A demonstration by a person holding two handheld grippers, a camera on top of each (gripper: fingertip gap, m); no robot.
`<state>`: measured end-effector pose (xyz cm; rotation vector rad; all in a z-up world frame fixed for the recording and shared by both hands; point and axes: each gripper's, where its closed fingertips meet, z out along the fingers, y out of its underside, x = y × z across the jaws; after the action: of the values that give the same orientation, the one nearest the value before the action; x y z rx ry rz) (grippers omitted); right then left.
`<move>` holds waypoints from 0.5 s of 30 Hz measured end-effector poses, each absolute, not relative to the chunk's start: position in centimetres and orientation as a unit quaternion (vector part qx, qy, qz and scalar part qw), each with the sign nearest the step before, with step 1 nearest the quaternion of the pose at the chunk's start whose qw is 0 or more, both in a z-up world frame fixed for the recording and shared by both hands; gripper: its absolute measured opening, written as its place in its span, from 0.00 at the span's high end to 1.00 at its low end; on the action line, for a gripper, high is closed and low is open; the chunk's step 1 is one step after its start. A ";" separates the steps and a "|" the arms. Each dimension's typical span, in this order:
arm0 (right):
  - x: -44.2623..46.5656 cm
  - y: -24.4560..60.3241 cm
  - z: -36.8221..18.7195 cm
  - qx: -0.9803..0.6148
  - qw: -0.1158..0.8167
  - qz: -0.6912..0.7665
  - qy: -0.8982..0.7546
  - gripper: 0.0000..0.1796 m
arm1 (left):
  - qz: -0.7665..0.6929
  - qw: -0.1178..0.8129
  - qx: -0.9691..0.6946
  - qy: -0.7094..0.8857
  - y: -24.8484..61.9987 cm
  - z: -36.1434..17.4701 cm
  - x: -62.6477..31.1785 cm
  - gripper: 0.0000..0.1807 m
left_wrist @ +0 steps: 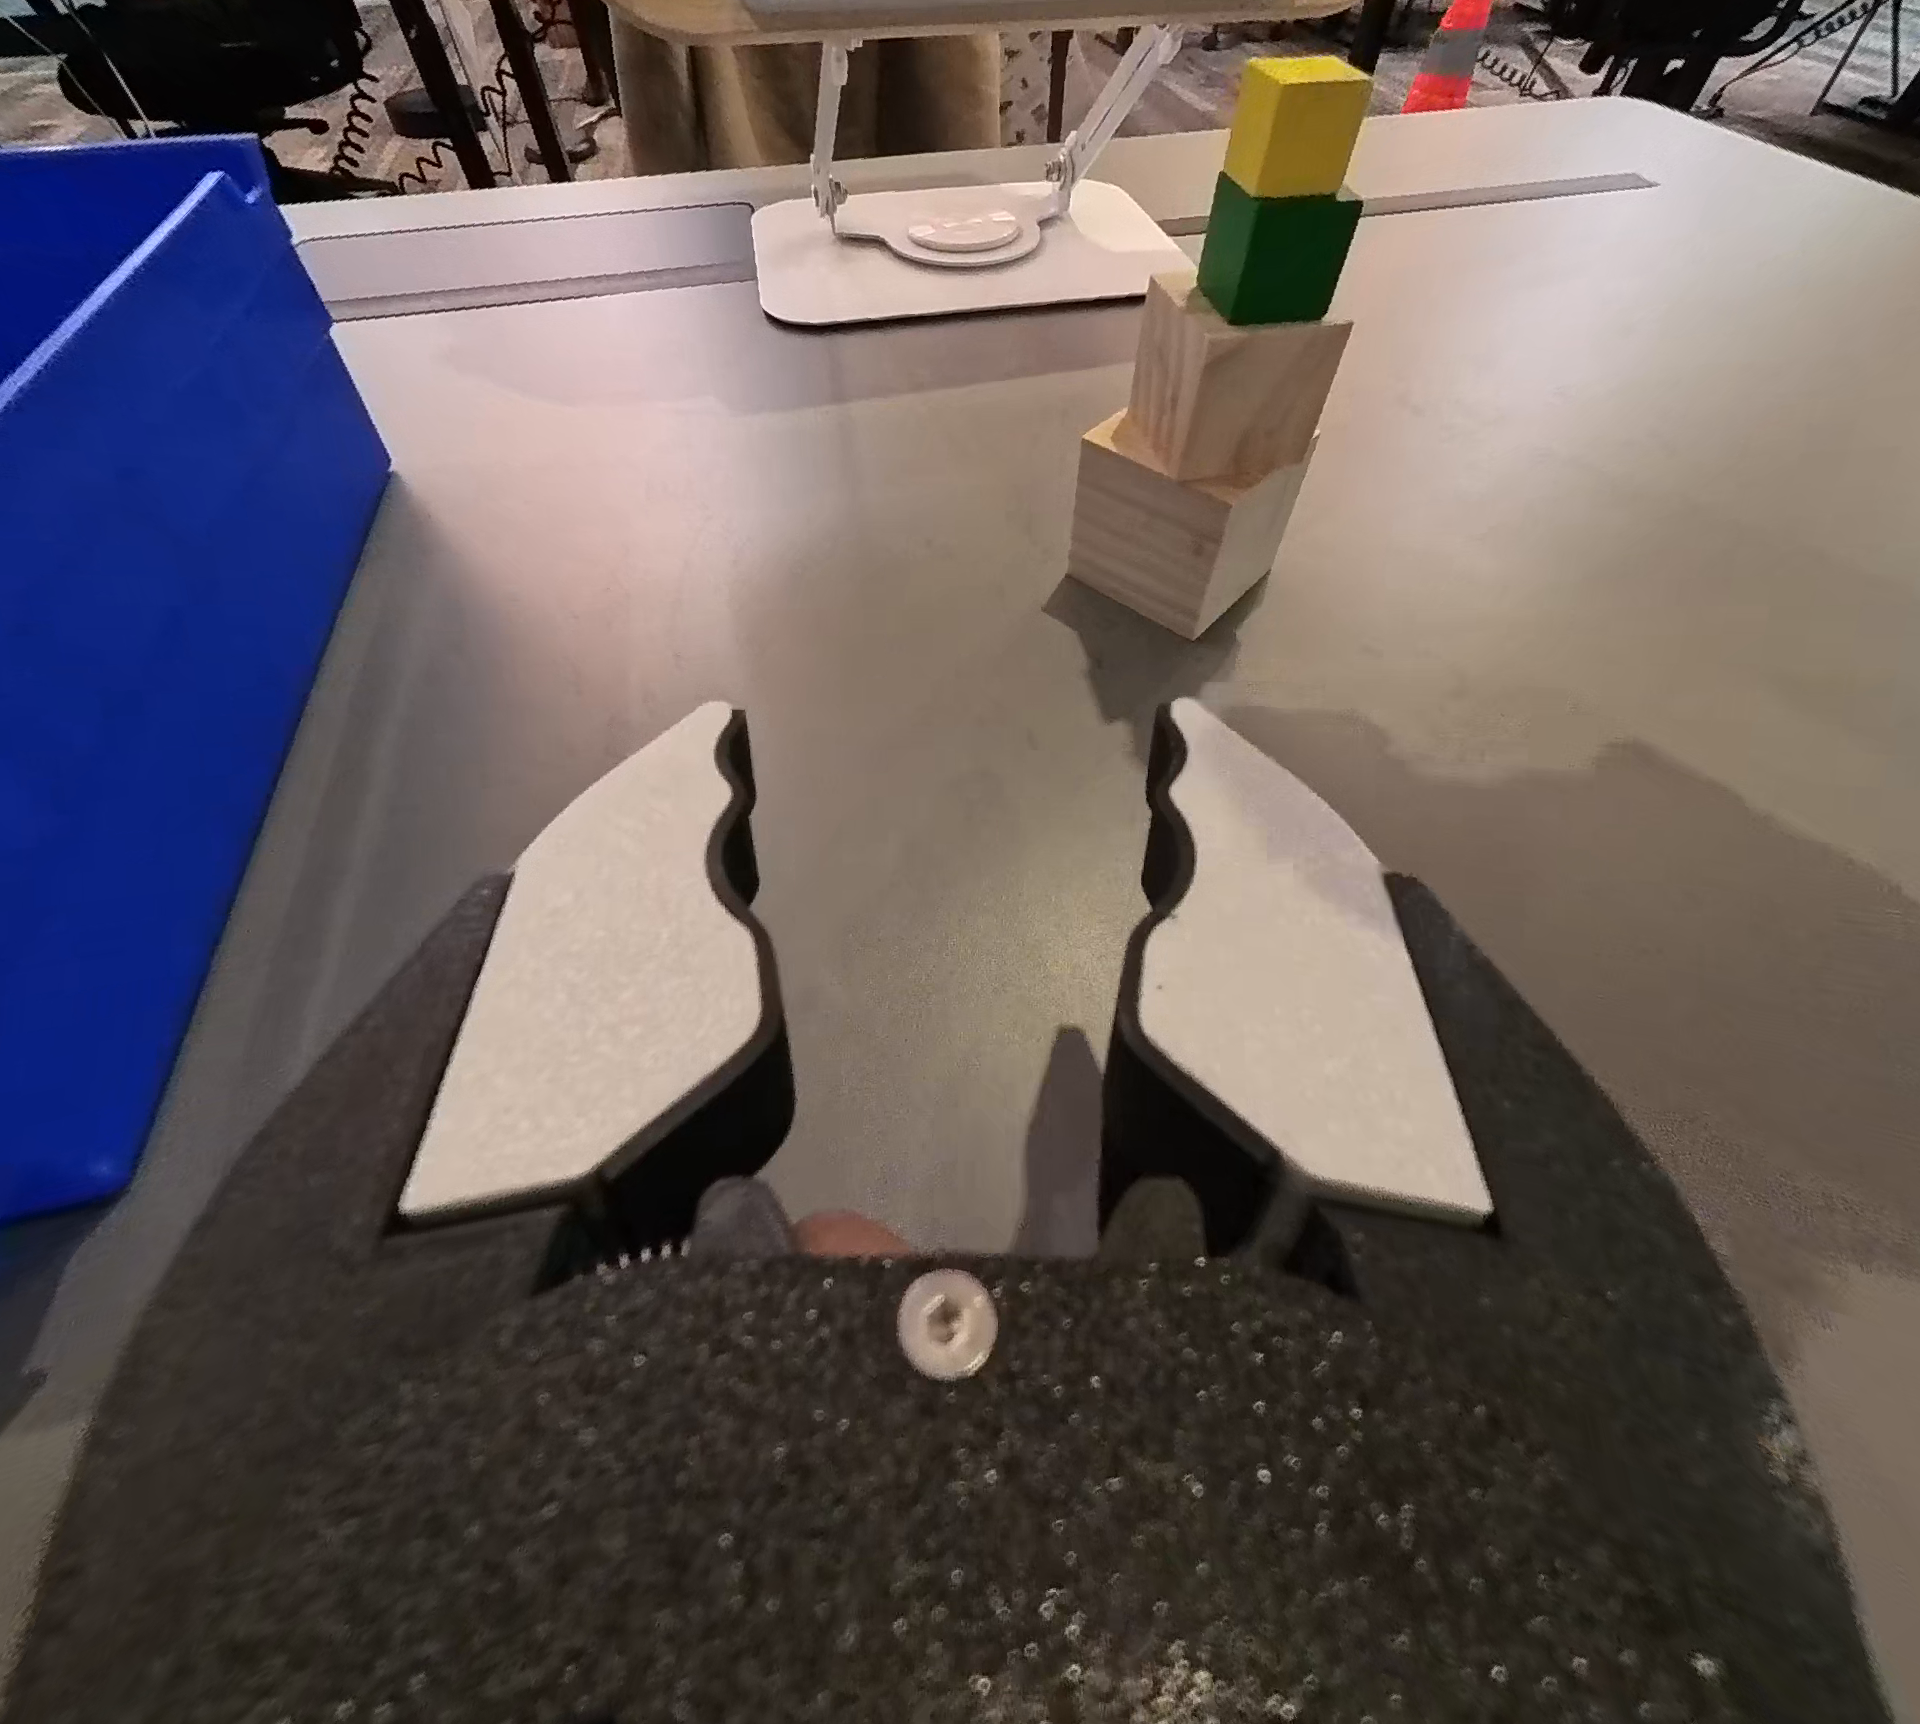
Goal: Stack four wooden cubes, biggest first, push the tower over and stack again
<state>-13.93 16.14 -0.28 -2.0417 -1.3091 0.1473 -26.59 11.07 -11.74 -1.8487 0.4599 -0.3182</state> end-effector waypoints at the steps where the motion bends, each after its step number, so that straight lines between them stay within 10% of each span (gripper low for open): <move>1: -13.4 15.2 -0.1 -0.787 0.388 0.057 -0.477 0.76 | -0.134 0.570 -0.786 0.196 11.1 -11.7 -26.6 0.60; 15: -4.3 5.8 -10.5 -0.810 0.585 0.007 -0.044 0.70 | -0.065 0.626 -0.758 0.173 11.3 -10.3 -28.0 0.60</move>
<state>-4.31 5.79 -10.54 -1.8886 -0.1031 0.0160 -28.00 11.31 -10.28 -1.7381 0.3963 -0.1501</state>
